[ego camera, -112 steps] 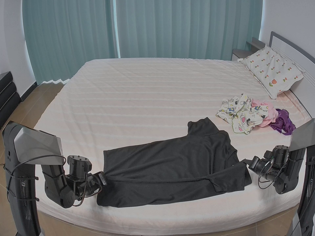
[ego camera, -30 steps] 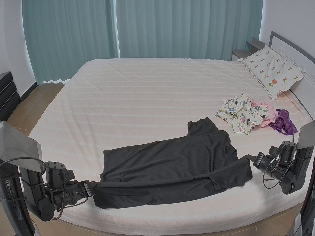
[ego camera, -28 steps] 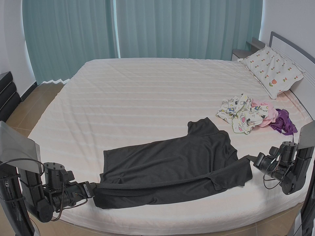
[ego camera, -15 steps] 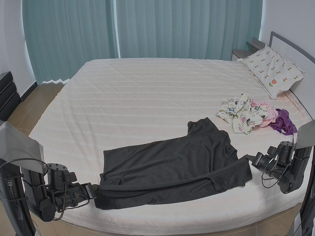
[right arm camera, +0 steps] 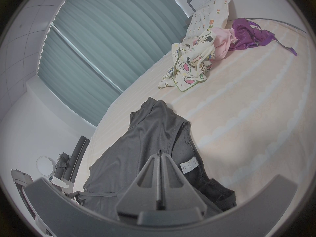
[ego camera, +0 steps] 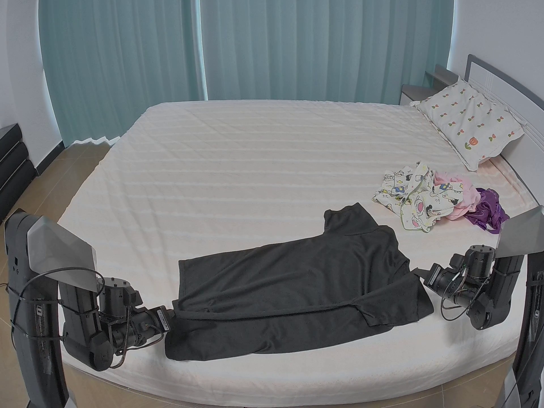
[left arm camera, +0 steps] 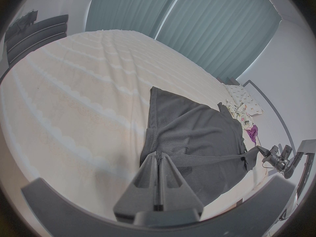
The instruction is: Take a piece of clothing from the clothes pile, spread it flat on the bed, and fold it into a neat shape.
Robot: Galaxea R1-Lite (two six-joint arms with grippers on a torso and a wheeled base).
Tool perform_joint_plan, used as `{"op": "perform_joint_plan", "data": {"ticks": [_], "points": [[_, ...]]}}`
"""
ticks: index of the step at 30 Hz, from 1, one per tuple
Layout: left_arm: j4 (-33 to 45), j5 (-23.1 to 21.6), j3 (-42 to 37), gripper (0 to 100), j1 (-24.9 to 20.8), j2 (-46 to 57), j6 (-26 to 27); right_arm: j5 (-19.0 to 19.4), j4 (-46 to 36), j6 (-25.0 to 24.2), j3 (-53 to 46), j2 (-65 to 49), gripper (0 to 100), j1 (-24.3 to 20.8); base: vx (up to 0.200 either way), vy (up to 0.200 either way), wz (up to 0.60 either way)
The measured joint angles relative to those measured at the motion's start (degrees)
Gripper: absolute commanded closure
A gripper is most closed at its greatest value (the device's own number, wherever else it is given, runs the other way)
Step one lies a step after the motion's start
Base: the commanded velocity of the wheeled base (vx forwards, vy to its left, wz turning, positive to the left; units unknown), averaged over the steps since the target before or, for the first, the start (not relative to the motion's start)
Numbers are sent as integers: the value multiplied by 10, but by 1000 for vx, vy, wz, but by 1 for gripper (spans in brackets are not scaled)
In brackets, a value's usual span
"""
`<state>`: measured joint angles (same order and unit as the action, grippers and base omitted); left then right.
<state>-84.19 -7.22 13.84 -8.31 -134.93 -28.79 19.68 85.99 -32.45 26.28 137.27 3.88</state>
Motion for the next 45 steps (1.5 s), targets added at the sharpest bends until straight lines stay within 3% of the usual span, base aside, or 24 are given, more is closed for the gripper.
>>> {"op": "perform_joint_plan", "data": {"ticks": [20,21,22,32,45], "points": [[0,5,55,100,2,-60,-17,-3,5,-1,38,59,100,2,0,0,0],[0,9,56,100,2,-61,-17,-4,5,-1,38,62,0,2,0,0,0],[0,12,56,0,1,-62,-16,-4,3,-1,38,64,0,2,0,0,0],[-1,18,53,0,-1,-66,-17,-3,16,-9,33,71,0,9,0,0,0],[-1,22,11,0,16,-6,-85,0,25,-91,29,36,0,48,0,0,0]]}}
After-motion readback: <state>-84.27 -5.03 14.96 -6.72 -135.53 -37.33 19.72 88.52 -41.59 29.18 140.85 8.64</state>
